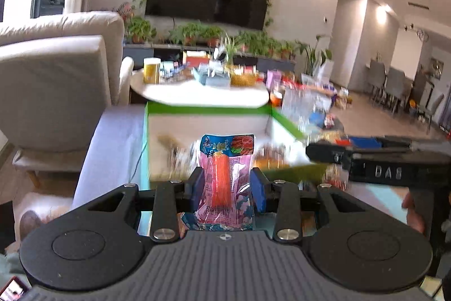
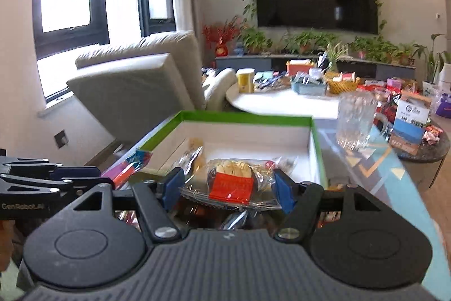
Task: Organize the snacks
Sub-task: 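Carry the pink packet with the left gripper while the right grasps the fries bag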
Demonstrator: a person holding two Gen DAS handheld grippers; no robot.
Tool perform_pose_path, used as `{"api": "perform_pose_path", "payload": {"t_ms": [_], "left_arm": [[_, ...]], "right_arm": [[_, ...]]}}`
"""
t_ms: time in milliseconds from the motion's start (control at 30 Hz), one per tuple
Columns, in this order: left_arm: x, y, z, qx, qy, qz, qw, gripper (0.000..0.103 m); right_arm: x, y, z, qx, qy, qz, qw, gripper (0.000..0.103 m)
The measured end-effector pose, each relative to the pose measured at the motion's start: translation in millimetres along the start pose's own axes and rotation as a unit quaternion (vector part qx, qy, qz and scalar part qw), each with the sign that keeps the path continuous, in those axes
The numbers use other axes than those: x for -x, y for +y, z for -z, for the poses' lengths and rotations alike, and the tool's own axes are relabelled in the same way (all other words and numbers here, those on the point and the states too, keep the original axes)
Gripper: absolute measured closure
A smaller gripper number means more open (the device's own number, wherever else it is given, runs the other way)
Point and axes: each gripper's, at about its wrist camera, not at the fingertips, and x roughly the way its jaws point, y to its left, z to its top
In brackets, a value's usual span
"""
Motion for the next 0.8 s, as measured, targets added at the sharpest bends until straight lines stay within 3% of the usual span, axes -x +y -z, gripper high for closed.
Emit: {"api": "perform_pose_path", "payload": {"t_ms": [233, 800], "left_arm": [[-45, -10, -31, 0.016, -0.03, -0.026, 0.9991, 0.069], [-116, 9, -43, 0.041, 0.001, -0.029, 0.9987, 0.069]], "right_arm": [[-19, -12, -14, -0.006, -0.015, 0.019, 1.0, 0.053], [-79, -27, -18, -0.024, 0.02, 0.029, 0.999, 0.053]]}}
